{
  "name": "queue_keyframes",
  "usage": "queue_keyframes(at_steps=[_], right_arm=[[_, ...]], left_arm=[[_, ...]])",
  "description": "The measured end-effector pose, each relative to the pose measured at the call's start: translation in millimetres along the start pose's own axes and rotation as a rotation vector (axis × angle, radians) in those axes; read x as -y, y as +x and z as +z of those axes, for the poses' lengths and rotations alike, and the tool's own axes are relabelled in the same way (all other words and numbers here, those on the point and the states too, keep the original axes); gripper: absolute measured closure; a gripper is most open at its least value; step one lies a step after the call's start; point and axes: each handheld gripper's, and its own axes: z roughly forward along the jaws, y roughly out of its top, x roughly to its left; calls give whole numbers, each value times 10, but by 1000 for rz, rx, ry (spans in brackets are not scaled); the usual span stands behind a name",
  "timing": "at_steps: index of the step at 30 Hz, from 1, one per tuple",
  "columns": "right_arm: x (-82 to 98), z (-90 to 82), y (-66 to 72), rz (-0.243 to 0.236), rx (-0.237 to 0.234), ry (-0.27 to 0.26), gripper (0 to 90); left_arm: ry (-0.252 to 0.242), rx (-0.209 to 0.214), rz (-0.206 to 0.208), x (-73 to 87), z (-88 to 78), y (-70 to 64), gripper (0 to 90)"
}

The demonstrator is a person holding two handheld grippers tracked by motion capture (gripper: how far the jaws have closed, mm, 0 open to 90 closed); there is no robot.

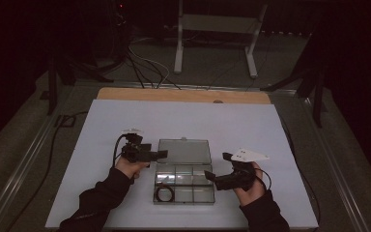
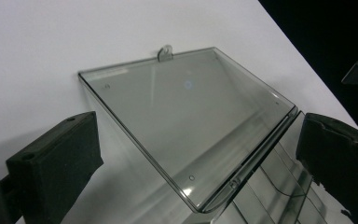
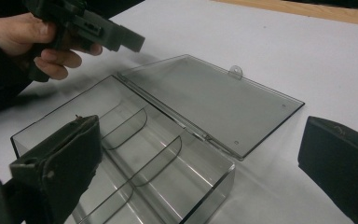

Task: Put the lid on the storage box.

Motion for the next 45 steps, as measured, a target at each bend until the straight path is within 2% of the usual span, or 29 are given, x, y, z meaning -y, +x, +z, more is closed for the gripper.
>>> queue_keyframes(at_steps=[8,14,20,22,24,26,41,45], right_arm=[[6,13,10,-2,-3,9,0],[3,11,17,-3,-4,7,0],[3,9,15,-2,-6,7,0],[2,9,15,-1,-7,6,0],[4,10,13,0,-7,9,0],[5,11,13,1,-6,9,0],[3,13,12,3,-7,10,0],[1,14,12,5,-9,7,0]], left_arm=[[41,48,-96,32,43,79,8],[83,71,-135,64,76,105,22],[97,80,-176,84,90,132,79],[95,94,-203,90,91,151,166],[99,105,-218,96,97,168,174],[101,95,-224,102,106,176,223],[115,110,-273,138,153,247,559],[110,119,-280,145,154,262,581]])
